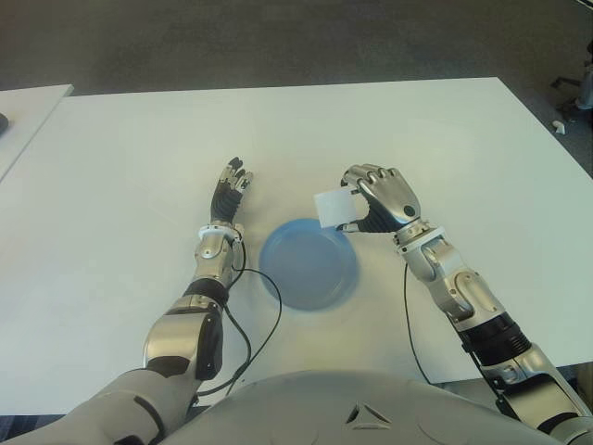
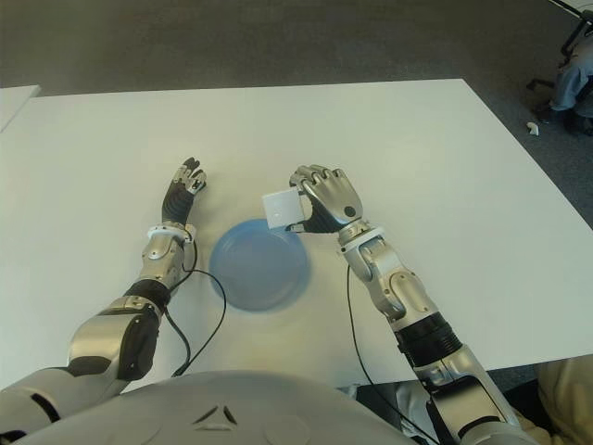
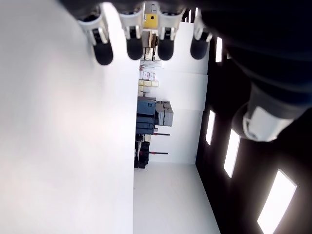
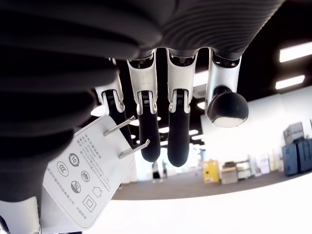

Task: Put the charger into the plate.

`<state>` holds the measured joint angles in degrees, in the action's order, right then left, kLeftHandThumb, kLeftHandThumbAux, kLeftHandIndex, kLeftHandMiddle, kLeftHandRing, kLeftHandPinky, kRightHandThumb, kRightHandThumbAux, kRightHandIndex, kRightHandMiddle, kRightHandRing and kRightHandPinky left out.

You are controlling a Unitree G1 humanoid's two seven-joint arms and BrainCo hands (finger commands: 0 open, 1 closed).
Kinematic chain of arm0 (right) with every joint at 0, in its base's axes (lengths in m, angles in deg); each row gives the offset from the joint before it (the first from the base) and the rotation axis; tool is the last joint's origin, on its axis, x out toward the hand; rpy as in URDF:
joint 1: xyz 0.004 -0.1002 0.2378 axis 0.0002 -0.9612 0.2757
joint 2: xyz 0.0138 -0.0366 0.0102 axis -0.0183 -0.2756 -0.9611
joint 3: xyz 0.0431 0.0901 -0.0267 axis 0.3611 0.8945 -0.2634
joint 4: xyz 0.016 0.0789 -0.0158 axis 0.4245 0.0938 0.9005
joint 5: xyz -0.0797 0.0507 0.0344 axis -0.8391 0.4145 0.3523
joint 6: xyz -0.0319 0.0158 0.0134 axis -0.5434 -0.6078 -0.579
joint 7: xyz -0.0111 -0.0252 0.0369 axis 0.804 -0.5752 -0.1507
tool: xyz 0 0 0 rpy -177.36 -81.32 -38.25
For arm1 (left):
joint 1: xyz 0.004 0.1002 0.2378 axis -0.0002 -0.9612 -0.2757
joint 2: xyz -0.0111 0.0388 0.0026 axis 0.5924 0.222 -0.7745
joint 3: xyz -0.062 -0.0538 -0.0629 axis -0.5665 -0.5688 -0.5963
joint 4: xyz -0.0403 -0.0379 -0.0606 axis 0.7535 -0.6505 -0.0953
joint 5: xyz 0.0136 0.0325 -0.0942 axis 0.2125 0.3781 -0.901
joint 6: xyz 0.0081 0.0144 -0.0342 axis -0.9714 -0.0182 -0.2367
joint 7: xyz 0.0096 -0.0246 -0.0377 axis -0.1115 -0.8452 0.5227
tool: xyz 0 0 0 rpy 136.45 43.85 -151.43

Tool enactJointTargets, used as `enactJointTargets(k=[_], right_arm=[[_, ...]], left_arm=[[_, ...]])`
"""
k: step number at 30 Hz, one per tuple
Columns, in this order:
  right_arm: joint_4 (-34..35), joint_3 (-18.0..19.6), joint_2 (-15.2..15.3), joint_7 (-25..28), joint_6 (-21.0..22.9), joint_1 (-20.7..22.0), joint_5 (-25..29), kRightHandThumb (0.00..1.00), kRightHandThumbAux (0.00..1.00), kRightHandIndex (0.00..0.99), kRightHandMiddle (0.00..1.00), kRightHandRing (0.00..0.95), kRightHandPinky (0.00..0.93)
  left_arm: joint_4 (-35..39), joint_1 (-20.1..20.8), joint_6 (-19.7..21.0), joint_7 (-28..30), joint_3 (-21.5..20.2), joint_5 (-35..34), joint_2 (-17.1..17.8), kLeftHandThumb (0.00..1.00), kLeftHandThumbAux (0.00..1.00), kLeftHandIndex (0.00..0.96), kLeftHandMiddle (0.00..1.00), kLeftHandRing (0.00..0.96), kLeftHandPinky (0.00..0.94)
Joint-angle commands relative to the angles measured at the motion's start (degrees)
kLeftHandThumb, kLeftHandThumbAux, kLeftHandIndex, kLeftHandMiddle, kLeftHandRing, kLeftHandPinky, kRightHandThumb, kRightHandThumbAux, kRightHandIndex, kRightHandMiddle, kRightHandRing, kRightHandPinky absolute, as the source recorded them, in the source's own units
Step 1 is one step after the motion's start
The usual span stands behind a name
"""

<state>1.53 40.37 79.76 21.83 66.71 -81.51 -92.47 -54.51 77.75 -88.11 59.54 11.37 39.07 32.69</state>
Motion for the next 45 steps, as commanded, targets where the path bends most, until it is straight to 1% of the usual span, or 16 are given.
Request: enactJointTargets(k=[1, 8, 9, 10, 11, 12, 13, 14, 15, 18, 19, 20, 23, 26, 32, 45], right_arm=[[-1.43, -2.01, -1.48, 1.24, -0.28, 0.05, -1.03, 0.750, 0.705, 0.441, 0.879, 0.878, 0.869], [-1.08, -2.85, -3.08, 3.29, -0.90, -1.16, 1.51, 0.748, 0.705, 0.441, 0.864, 0.867, 0.876], [-1.15, -2.74, -3.15, 3.31, -1.45, -1.18, 2.20, 0.744, 0.703, 0.440, 0.824, 0.822, 0.810], [-1.36, -2.76, -3.10, 3.19, -2.01, -1.07, 2.43, 0.742, 0.702, 0.440, 0.809, 0.806, 0.786], [-1.51, -2.75, -3.08, 3.12, -2.39, -0.99, 2.51, 0.728, 0.701, 0.434, 0.726, 0.736, 0.696], [-1.69, -2.71, -2.97, 3.22, -2.56, -0.79, 2.39, 0.723, 0.700, 0.431, 0.696, 0.711, 0.664], [-1.83, -2.64, -2.91, 3.31, -2.71, -0.66, 2.32, 0.657, 0.561, 0.365, 0.555, 0.572, 0.553], [-2.04, -2.46, -2.59, 3.64, -3.02, -0.34, 2.43, 0.613, 0.471, 0.321, 0.463, 0.481, 0.480], [-2.19, -2.32, -2.37, 3.87, -3.27, -0.12, 2.51, 0.561, 0.391, 0.242, 0.326, 0.344, 0.368], [-3.11, -1.52, -1.04, 4.32, -5.06, 0.19, 3.69, 0.503, 0.305, 0.146, 0.166, 0.186, 0.235], [-3.60, -1.13, -0.38, 4.37, -5.97, 0.16, 4.39, 0.475, 0.268, 0.093, 0.106, 0.119, 0.150], [-3.67, -0.71, 0.06, 4.63, -6.91, -0.05, 5.51, 0.458, 0.244, 0.059, 0.067, 0.076, 0.096], [-4.04, -0.14, 0.28, 4.74, -8.77, -0.24, 7.47, 0.419, 0.204, 0.019, 0.022, 0.024, 0.031], [-4.76, 0.26, 0.48, 4.68, -10.63, -0.09, 9.13, 0.395, 0.182, 0.006, 0.007, 0.008, 0.010], [-5.35, 0.90, 0.94, 5.81, -12.67, 0.09, 11.18, 0.361, 0.157, 0.000, 0.000, 0.000, 0.000], [-5.97, 2.18, 1.66, 7.31, -14.65, 0.43, 12.52, 0.323, 0.129, 0.000, 0.000, 0.000, 0.000]], left_arm=[[-6.48, -6.24, 7.66, -1.35, 0.49, 1.29, -1.56, 0.000, 0.538, 0.075, 0.052, 0.055, 0.097], [-6.17, -6.57, 7.37, -0.68, 0.39, 0.92, -1.97, 0.000, 0.519, 0.068, 0.046, 0.048, 0.097], [-6.14, -6.61, 7.43, -0.56, 0.38, 0.88, -2.00, 0.000, 0.527, 0.066, 0.045, 0.047, 0.097], [-6.11, -6.64, 7.51, -0.41, 0.37, 0.82, -2.01, 0.000, 0.530, 0.065, 0.044, 0.046, 0.096], [-6.08, -6.66, 7.55, -0.31, 0.35, 0.79, -2.02, 0.000, 0.537, 0.064, 0.042, 0.044, 0.091], [-6.08, -6.66, 7.58, -0.28, 0.36, 0.78, -2.04, 0.000, 0.540, 0.063, 0.041, 0.044, 0.089], [-6.08, -6.65, 7.60, -0.28, 0.37, 0.79, -2.06, 0.000, 0.545, 0.061, 0.040, 0.043, 0.084], [-6.08, -6.66, 7.61, -0.29, 0.38, 0.80, -2.06, 0.000, 0.548, 0.060, 0.039, 0.042, 0.082], [-6.07, -6.67, 7.62, -0.30, 0.39, 0.80, -2.06, 0.000, 0.553, 0.060, 0.039, 0.041, 0.079], [-6.07, -6.67, 7.68, -0.44, 0.45, 0.87, -2.07, 0.000, 0.557, 0.059, 0.038, 0.040, 0.075], [-6.07, -6.65, 7.72, -0.53, 0.49, 0.93, -2.09, 0.000, 0.560, 0.059, 0.038, 0.039, 0.074], [-6.08, -6.63, 7.84, -0.63, 0.56, 1.01, -2.08, 0.000, 0.561, 0.059, 0.038, 0.039, 0.073], [-6.09, -6.60, 7.93, -0.92, 0.76, 1.21, -2.11, 0.000, 0.558, 0.059, 0.036, 0.037, 0.070], [-6.11, -6.60, 7.70, -1.14, 1.03, 1.49, -2.12, 0.000, 0.553, 0.060, 0.036, 0.037, 0.069], [-6.10, -6.54, 7.56, -0.87, 1.07, 1.44, -2.24, 0.000, 0.540, 0.061, 0.036, 0.034, 0.061], [-5.97, -6.56, 7.85, -0.47, 1.25, 1.40, -2.50, 0.000, 0.532, 0.071, 0.038, 0.030, 0.069]])
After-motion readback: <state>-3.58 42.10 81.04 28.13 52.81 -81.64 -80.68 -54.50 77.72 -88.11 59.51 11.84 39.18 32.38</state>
